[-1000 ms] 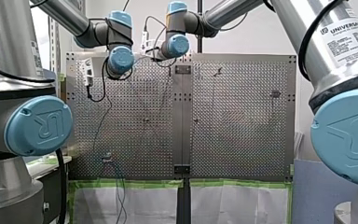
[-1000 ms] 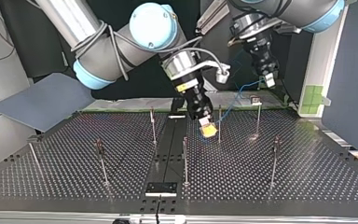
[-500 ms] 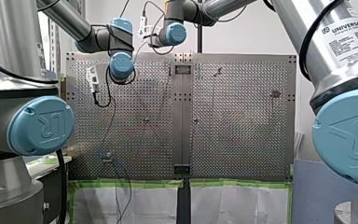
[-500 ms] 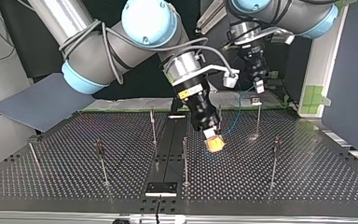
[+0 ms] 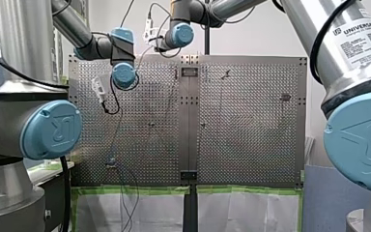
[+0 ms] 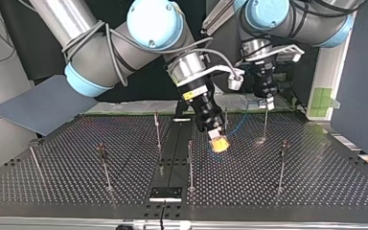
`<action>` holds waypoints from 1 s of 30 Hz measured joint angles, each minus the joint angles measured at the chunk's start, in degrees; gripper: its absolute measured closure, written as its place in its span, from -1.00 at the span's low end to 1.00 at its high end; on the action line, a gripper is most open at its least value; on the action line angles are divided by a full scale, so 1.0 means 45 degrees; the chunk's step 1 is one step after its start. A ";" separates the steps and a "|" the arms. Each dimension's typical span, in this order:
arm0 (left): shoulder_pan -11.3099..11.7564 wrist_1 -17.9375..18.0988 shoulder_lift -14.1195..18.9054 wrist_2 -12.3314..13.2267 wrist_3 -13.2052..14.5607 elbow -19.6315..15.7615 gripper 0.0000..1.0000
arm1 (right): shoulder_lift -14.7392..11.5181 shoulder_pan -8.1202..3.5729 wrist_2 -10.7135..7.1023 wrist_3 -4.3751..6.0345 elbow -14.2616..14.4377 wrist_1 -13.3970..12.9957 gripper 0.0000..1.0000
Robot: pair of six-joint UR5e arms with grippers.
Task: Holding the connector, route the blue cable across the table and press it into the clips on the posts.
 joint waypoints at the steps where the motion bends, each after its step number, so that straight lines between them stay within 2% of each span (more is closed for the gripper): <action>1: 0.0099 0.0044 0.0087 0.0101 -0.0099 0.0000 0.98 | 0.0029 0.0003 0.0028 0.0004 0.0006 0.0052 1.00; 6: 0.0685 -0.0061 0.0591 0.0683 -0.0682 0.0000 0.98 | 0.0293 0.0065 0.0107 0.0010 0.0018 0.0229 1.00; 9: 0.0995 -0.0286 0.0549 0.0995 -0.0992 0.0000 0.98 | 0.0412 0.0114 0.0120 0.0012 0.0022 0.0241 1.00; 10: 0.1083 -0.0340 0.0514 0.1081 -0.1081 0.0000 0.90 | 0.0432 0.0126 0.0116 0.0011 0.0023 0.0239 1.00; 11: 0.1205 -0.0392 0.0446 0.1205 -0.1206 0.0000 0.71 | 0.0449 0.0139 0.0110 0.0007 0.0021 0.0237 1.00; 12: 0.1298 -0.0419 0.0381 0.1299 -0.1298 0.0000 0.71 | 0.0458 0.0151 0.0102 0.0004 0.0017 0.0235 1.00; 13: 0.1394 -0.0437 0.0313 0.1395 -0.1393 0.0000 0.55 | 0.0464 0.0161 0.0090 -0.0002 0.0015 0.0234 1.00; 14: 0.1534 -0.0451 0.0228 0.1532 -0.1531 0.0000 0.23 | 0.0469 0.0175 0.0067 -0.0010 0.0013 0.0233 1.00; 15: 0.1648 -0.0454 0.0171 0.1649 -0.1629 0.0000 0.23 | 0.0470 0.0188 0.0043 -0.0015 0.0012 0.0232 1.00; 17: 0.1936 -0.0454 0.0087 0.1933 -0.1804 0.0000 -0.17 | 0.0472 0.0219 -0.0002 -0.0017 0.0012 0.0231 1.00; 18: 0.2057 -0.0454 0.0067 0.2059 -0.1869 0.0000 -0.17 | 0.0472 0.0235 -0.0015 -0.0012 0.0013 0.0230 1.00; 19: 0.2176 -0.0444 0.0056 0.2177 -0.1940 0.0000 -0.43 | 0.0473 0.0254 -0.0024 -0.0007 0.0014 0.0233 1.00; 20: 0.2314 -0.0413 0.0047 0.2329 -0.2041 0.0000 -0.58 | 0.0475 0.0282 -0.0032 0.0000 0.0015 0.0236 1.00; 24: 0.2570 -0.0229 0.0028 0.2799 -0.2422 0.0000 -0.58 | 0.0486 0.0370 -0.0041 0.0010 0.0017 0.0251 1.00; 30: 0.2644 -0.0188 0.0048 0.3467 -0.3068 0.0000 -0.58 | 0.0518 0.0502 -0.0037 0.0013 0.0017 0.0259 1.00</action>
